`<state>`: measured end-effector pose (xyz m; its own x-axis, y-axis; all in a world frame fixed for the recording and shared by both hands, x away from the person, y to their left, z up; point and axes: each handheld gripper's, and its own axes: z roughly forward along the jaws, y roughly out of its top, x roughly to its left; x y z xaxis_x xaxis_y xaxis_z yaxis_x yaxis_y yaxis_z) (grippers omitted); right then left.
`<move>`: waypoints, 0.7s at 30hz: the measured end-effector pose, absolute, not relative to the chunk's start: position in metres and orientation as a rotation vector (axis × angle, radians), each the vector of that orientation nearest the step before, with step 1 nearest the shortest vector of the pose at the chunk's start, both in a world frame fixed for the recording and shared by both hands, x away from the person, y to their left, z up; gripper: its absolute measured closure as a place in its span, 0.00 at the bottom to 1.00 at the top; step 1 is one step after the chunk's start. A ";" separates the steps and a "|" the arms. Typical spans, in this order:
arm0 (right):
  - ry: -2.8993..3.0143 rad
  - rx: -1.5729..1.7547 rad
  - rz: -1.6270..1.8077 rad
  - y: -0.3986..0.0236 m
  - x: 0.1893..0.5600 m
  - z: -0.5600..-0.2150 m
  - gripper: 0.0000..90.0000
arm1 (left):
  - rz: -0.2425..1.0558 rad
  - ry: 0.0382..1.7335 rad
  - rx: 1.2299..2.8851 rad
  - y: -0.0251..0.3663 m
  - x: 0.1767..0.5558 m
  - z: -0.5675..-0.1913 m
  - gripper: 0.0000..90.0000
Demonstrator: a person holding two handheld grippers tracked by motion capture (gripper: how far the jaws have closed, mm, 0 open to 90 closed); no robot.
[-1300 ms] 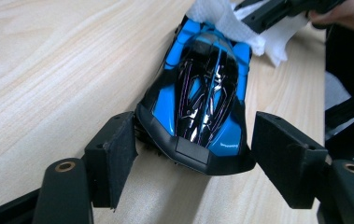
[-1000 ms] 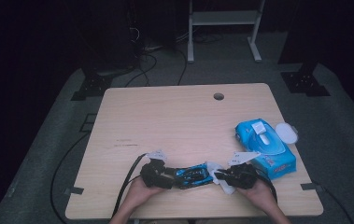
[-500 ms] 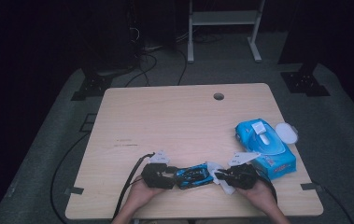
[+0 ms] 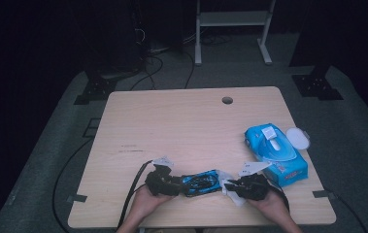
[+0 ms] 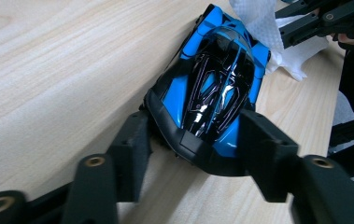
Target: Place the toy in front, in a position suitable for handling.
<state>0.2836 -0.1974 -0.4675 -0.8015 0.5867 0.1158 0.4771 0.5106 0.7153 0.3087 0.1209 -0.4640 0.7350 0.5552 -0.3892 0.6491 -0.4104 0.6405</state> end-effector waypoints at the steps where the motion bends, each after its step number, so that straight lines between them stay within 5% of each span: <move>1: 2.605 0.927 1.164 -0.197 0.284 -0.467 0.90 | -0.147 0.902 2.116 0.121 0.310 -0.464 0.54; 12: 2.596 0.937 1.184 -0.197 0.287 -0.464 0.91 | -0.114 0.820 2.125 0.120 0.317 -0.465 0.60; 21: 2.566 0.953 1.222 -0.202 0.289 -0.459 0.91 | 0.065 0.671 2.140 0.111 0.309 -0.462 0.62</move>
<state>0.2890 -0.2021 -0.4586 -0.7885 0.6000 0.1353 0.4831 0.4681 0.7399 0.3093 0.1106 -0.4616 0.8536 0.4854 -0.1892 0.4404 -0.4783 0.7598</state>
